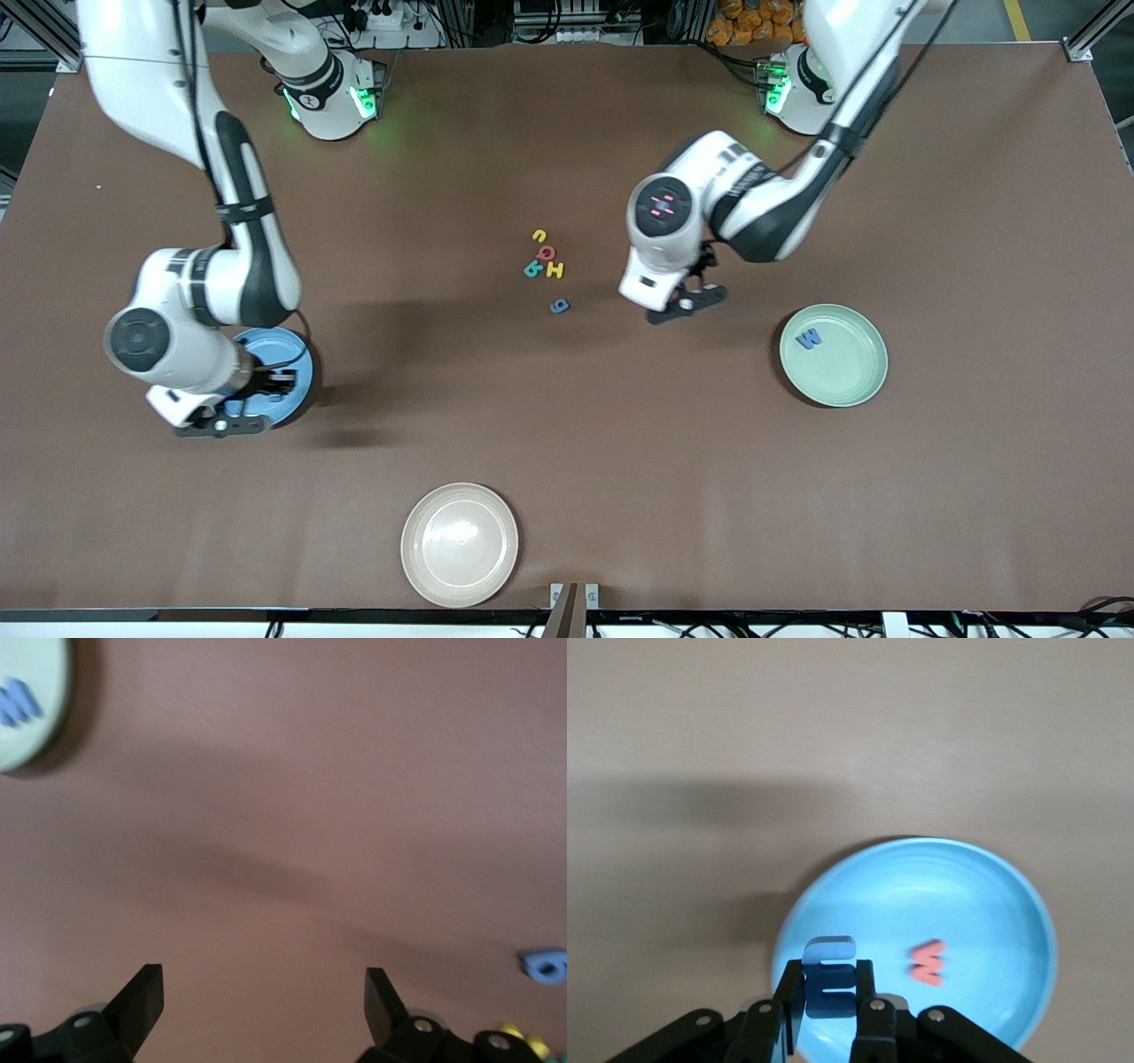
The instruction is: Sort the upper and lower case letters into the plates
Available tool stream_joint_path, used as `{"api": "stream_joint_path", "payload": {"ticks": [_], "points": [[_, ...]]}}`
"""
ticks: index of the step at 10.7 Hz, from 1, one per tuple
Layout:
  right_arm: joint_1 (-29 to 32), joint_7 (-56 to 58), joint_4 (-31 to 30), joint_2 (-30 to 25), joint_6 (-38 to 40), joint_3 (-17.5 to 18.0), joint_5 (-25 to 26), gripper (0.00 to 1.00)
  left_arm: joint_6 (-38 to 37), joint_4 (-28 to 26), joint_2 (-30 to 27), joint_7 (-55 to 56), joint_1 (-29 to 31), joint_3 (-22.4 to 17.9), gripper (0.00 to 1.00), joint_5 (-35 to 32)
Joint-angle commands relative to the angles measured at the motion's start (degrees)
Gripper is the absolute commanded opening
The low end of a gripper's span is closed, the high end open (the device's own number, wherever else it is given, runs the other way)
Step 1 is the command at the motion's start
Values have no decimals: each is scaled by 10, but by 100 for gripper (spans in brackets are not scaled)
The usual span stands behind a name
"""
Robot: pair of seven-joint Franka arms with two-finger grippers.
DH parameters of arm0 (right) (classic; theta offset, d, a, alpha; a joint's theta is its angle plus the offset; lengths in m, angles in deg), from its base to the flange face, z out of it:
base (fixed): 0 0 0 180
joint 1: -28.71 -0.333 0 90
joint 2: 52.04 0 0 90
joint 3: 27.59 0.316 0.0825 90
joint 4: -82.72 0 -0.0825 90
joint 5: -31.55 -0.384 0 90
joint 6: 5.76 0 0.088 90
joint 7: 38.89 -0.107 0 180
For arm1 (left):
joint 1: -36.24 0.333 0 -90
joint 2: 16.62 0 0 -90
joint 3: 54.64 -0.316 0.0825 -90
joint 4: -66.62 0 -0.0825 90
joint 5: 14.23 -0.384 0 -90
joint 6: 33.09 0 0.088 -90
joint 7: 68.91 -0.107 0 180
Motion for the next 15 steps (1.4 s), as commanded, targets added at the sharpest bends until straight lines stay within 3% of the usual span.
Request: {"api": "stream_joint_path", "payload": {"ticks": [1, 2, 3, 5, 12, 15], "points": [[20, 12, -15, -3, 8, 5, 9, 1, 31, 36, 53, 77, -45, -5, 100, -1], [20, 11, -20, -3, 11, 5, 9, 8, 62, 37, 66, 130, -58, -5, 100, -1], [19, 11, -24, -3, 11, 6, 7, 23, 87, 37, 77, 197, -75, -5, 100, -5], [19, 14, -23, -3, 11, 7, 6, 100, 115, 37, 95, 314, -99, -6, 100, -4], [15, 49, -20, 4, 8, 8, 4, 100, 197, 36, 126, 592, -134, -14, 100, -9], [21, 68, -21, 6, -1, 8, 4, 100, 230, 35, 136, 658, -184, -59, 100, -21]]}}
